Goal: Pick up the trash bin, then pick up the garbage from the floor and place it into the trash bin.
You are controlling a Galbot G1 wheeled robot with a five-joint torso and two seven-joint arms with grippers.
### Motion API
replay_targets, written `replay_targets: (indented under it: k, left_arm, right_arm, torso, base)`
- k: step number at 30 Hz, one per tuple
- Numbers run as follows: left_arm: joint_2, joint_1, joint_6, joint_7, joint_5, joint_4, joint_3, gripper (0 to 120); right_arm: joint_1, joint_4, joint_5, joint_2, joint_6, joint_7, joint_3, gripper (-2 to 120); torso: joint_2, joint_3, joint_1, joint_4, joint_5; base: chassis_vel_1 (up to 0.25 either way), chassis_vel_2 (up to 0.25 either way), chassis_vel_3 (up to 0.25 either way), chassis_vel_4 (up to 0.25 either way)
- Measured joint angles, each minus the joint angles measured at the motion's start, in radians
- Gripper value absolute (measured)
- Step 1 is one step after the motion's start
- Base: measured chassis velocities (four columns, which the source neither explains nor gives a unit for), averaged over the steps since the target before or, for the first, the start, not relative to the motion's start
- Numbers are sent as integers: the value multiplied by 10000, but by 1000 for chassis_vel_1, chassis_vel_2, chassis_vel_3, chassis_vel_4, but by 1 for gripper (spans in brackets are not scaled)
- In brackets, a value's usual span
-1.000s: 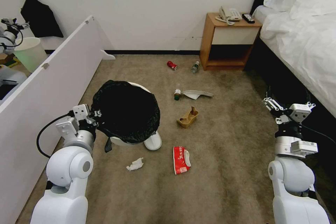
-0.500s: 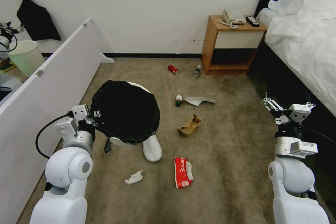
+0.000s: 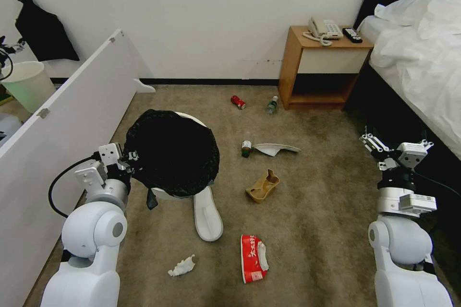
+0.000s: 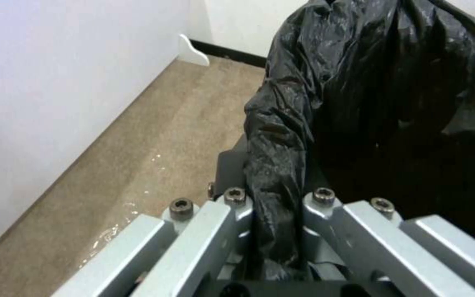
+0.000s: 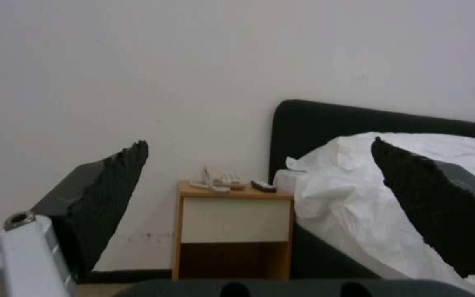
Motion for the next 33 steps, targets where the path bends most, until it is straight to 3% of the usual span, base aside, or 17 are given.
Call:
replay_targets:
  k: [17,21,24,26,27,30,33]
  left_arm:
    - [9,3,0,-9,5,-7,-13,4]
    - [51,34,0,-1,-9,-8,-38,4]
    - [59,54,0,4,-10,-13,-44,4]
    - [75,105,-8,44,-20,-32,-51,4]
    - [75,105,-8,44,-20,-32,-51,4]
    - [73,135,-47,68,-20,-33,-54,4]
    - [74,142,-54,74,-20,-33,-54,4]
  right_arm:
    - [-206,-9,-64,-118,-106,-216,-12,100]
    - [-657,337,865,-522,-1370,360,-198,100]
    - [-785,464,1312,-683,-1818,604,-297,100]
    - [-1170,809,2787,-1343,-3209,1388,-631,100]
    - [-1170,809,2787,-1343,-3209,1388,-631,100]
    - [-1547,1085,4136,-2633,-4384,2003,-1034,100]
    - [-1661,1172,4607,-3232,-4837,2088,-1208,100]
  torso:
    - [1,-1,0,0,1]
    - [0,-1,-1,-2,1]
    - [1,-1,0,-1,1]
    - [0,-1,0,-1,3]
    - [0,-1,0,-1,3]
    - [0,-1,0,0,1]
    - [0,-1,0,-1,0]
  base:
    - [-27,19,21,-22]
    - [0,0,0,0]
    - [0,0,0,0]
    - [0,0,0,0]
    - [0,0,0,0]
    - [0,0,0,0]
    - [0,0,0,0]
